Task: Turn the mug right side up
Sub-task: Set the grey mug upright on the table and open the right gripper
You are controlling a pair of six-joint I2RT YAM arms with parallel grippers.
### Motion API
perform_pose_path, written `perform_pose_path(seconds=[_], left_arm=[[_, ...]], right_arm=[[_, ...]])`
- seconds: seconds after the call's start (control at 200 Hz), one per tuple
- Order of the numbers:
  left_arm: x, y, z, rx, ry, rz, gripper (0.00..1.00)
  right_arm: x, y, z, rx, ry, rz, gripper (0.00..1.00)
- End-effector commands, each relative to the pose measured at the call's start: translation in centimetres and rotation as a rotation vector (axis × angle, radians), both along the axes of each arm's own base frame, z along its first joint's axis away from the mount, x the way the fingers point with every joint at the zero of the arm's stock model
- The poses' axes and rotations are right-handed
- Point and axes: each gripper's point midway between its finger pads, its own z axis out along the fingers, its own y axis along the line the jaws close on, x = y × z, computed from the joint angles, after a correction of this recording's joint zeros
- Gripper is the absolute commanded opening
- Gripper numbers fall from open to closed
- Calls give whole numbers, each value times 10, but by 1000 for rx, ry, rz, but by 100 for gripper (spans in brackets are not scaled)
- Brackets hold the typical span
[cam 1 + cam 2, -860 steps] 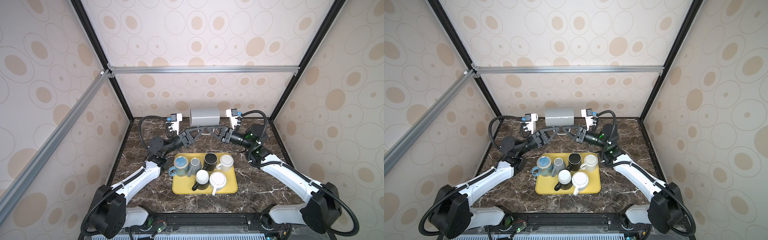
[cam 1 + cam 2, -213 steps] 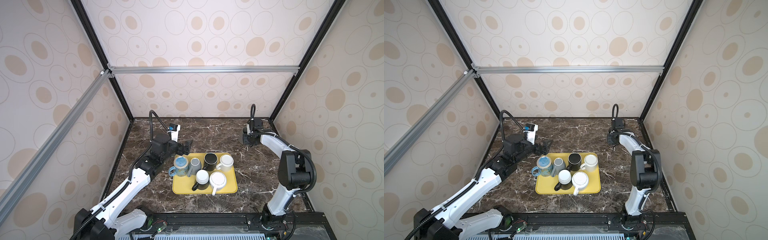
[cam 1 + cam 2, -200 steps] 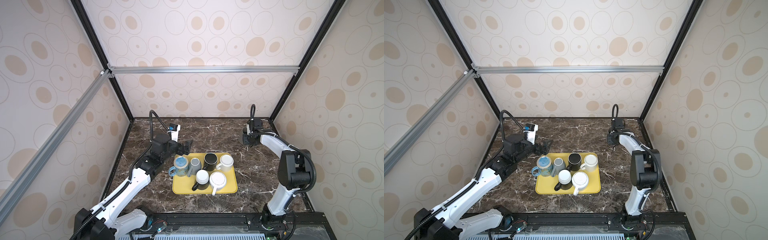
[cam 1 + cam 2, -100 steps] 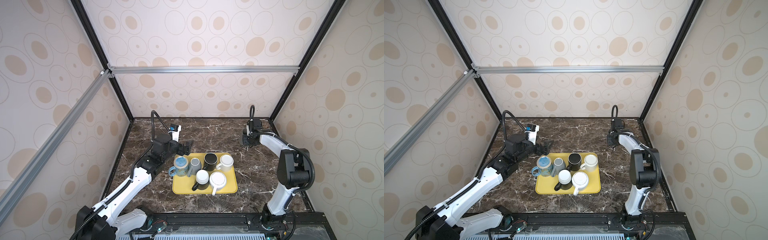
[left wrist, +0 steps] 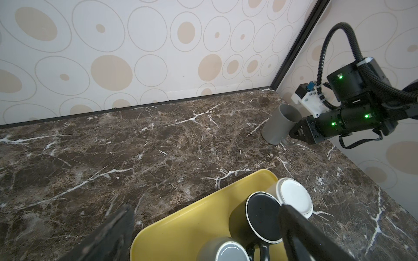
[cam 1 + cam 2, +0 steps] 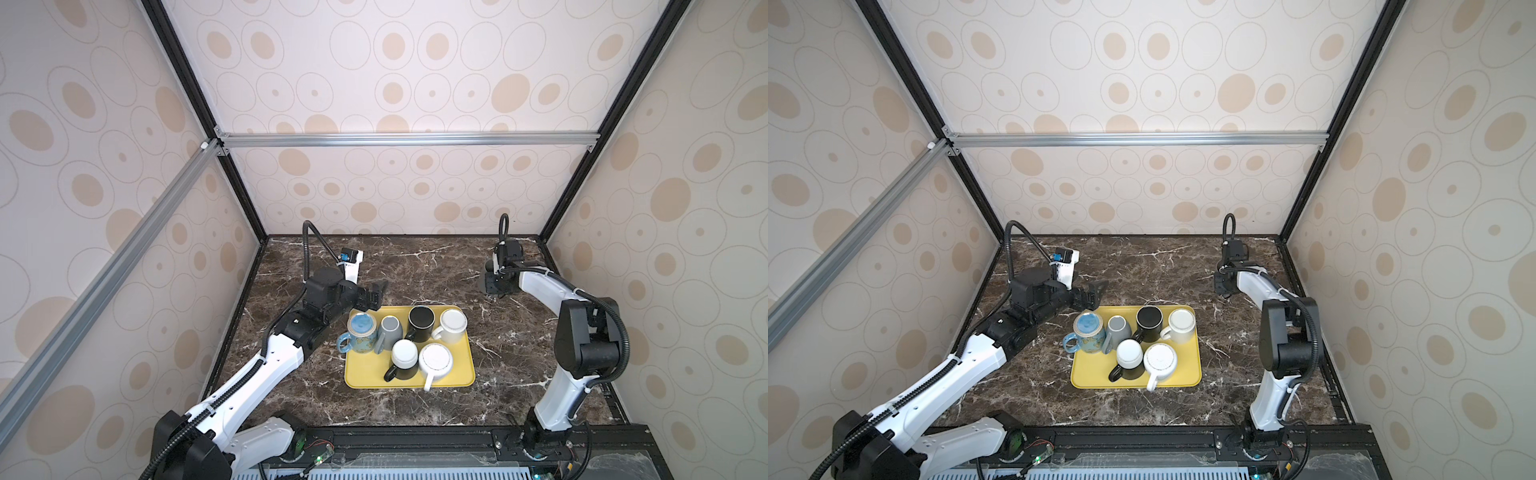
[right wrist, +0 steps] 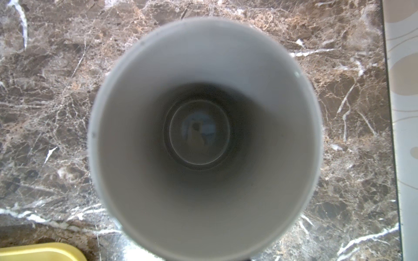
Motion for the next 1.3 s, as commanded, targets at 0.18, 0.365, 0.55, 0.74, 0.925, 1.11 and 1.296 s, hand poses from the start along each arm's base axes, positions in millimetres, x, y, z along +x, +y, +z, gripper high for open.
perform_pose_path(seconds=[0.18,0.365,0.55,0.74,0.925,1.11,1.296], left_arm=[[1,-4,1,-19,-6,-19,100],[0,-3,3,-20,-13,-17,100],[1,-4,2,-20,-13,-18,100],[1,-7,1,-18,-6,-35,100],[5,3,8,55,-12,11,100],[0,27,39,248,-111,42,100],[-14,57,44,455,-159,82,100]], right_arm=[[-6,-2,17,2,-55,-17,0],[-5,1,14,15,-45,-22,3],[-6,2,17,25,-50,-28,15],[-7,2,36,33,-92,-36,29],[-19,2,76,57,-161,-51,38],[-40,14,120,141,-298,-35,38],[-49,27,136,168,-370,8,37]])
